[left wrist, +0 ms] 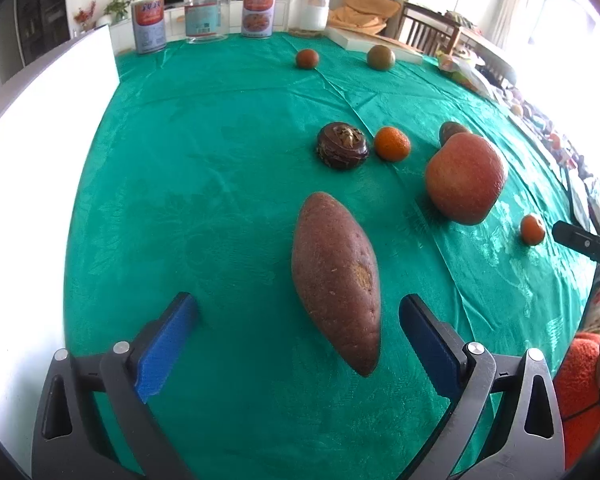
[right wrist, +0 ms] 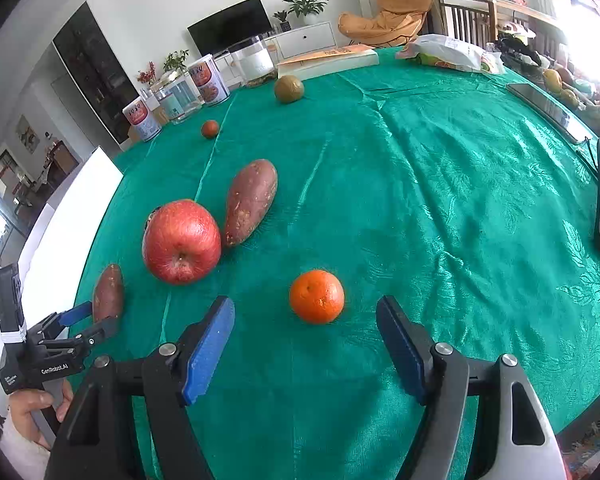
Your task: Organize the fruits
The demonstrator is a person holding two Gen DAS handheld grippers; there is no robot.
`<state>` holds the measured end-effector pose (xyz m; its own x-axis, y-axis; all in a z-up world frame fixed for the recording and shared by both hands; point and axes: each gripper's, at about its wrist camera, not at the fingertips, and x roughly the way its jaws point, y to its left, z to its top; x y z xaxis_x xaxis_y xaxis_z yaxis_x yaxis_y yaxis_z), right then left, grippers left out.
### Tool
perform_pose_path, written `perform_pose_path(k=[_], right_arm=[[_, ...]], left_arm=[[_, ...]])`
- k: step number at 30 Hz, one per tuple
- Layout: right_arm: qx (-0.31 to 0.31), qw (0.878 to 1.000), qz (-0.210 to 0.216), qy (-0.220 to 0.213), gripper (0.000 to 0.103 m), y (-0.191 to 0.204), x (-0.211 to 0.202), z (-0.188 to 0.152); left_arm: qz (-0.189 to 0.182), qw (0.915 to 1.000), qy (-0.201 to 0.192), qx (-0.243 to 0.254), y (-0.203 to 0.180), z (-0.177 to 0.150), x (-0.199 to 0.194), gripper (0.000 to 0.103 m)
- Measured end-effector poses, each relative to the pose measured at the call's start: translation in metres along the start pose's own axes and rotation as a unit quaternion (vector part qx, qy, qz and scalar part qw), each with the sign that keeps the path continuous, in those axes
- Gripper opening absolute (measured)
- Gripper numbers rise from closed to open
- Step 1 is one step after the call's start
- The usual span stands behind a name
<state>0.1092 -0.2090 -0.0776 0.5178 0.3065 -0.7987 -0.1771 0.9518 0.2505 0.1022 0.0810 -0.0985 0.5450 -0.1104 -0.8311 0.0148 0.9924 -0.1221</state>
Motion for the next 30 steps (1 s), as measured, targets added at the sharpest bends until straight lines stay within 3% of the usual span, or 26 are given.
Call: perform_pose_path(k=[6, 8, 10, 11, 12, 13, 14, 17, 20, 23, 25, 28, 30], right_arm=[[-0.024, 0.998, -0.018, 0.055, 0.073, 0.009, 0.026, 0.006], [-0.023, 0.997, -0.033, 0.062, 0.072, 0.008, 0.034, 0.01], [-0.022, 0.997, -0.042, 0.054, 0.071, 0.009, 0.037, 0.014], [-0.022, 0.998, -0.041, 0.053, 0.064, 0.009, 0.039, 0.016], [-0.026, 0.997, -0.044, 0.052, 0.06, 0.011, 0.041, 0.017], [-0.032, 0.997, -0.049, 0.054, 0.049, 0.014, 0.041, 0.018], [-0.036, 0.997, -0.053, 0.053, 0.03, 0.016, 0.041, 0.018], [-0.039, 0.997, -0.052, 0.04, 0.03, 0.018, 0.03, 0.016], [-0.017, 0.999, 0.004, 0.032, 0.03, 0.024, 0.01, 0.012], [-0.017, 0.995, 0.084, 0.055, 0.03, 0.05, 0.002, 0.003], [-0.037, 0.987, 0.132, 0.079, 0.03, 0.082, 0.001, -0.004], [-0.086, 0.972, 0.194, 0.1, 0.03, 0.143, -0.003, -0.011], [-0.124, 0.96, 0.231, 0.101, 0.03, 0.19, -0.01, -0.009]], left_arm=[[0.014, 0.9997, -0.005, 0.018, -0.012, 0.012, -0.001, 0.096], [0.026, 0.9993, 0.0, 0.026, -0.016, 0.016, 0.002, 0.074], [0.026, 0.9993, 0.007, 0.025, -0.016, 0.017, 0.007, 0.064], [0.021, 0.9995, 0.01, 0.022, -0.015, 0.016, 0.009, 0.053], [0.012, 0.9997, 0.007, 0.02, -0.015, 0.015, 0.008, 0.048], [0.015, 0.9997, 0.004, 0.02, -0.015, 0.015, 0.006, 0.042], [0.021, 0.9996, 0.004, 0.021, -0.015, 0.014, 0.004, 0.042], [-0.013, 0.9999, -0.008, 0.0, -0.008, 0.01, -0.016, 0.042], [-0.065, 0.9976, -0.018, -0.016, -0.007, 0.002, -0.052, 0.042], [-0.147, 0.9883, -0.011, -0.039, -0.004, -0.01, -0.092, 0.042], [-0.183, 0.9814, -0.011, -0.058, 0.005, -0.014, -0.12, 0.042], [-0.2, 0.9736, -0.043, -0.102, 0.039, -0.013, -0.164, 0.042], [-0.167, 0.9746, -0.076, -0.128, 0.071, -0.009, -0.19, 0.042]])
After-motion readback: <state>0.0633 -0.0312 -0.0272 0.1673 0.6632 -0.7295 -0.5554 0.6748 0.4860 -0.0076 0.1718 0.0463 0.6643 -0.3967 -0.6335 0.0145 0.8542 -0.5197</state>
